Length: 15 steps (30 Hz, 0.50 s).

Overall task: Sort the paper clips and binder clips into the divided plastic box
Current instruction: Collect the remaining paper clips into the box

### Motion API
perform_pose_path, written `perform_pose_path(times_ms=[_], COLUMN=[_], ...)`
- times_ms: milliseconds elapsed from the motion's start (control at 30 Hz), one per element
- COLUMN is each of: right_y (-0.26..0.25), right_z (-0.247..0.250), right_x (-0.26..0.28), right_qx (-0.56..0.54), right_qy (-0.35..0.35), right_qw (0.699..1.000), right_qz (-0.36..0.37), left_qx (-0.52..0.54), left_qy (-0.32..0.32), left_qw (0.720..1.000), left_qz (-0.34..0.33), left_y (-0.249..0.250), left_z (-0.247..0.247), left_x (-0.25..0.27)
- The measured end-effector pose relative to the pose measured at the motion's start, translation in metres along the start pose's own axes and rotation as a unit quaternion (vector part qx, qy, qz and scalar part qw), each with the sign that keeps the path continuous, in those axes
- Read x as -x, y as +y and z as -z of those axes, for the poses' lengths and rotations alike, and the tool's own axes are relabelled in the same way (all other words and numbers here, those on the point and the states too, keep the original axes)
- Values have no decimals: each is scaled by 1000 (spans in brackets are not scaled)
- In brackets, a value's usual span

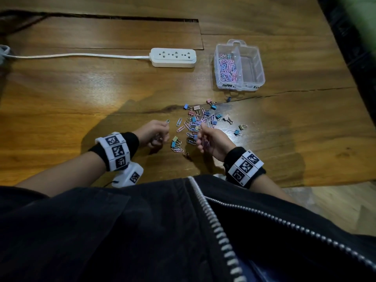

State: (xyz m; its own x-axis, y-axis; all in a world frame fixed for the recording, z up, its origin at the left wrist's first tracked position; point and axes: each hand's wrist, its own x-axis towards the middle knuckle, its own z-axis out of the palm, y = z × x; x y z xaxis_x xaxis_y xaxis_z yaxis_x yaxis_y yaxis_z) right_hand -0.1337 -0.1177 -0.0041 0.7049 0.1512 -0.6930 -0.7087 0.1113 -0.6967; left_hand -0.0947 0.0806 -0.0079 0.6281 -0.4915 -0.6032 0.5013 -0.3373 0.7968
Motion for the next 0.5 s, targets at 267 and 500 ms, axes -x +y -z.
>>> perform_pose_path(times_ms=[267,500], right_y=[14,14], right_z=[-11,-14], right_x=[-8,-8], right_qx=[543,663], right_qy=[132,115], right_qw=[815,716], right_qz=[153,188], left_qx=[-473,-659], left_qy=[29,5], left_qw=[874,743], left_qz=[-108,-118], left_y=[-1,2], left_z=[-23,-32], left_x=[-10,-12])
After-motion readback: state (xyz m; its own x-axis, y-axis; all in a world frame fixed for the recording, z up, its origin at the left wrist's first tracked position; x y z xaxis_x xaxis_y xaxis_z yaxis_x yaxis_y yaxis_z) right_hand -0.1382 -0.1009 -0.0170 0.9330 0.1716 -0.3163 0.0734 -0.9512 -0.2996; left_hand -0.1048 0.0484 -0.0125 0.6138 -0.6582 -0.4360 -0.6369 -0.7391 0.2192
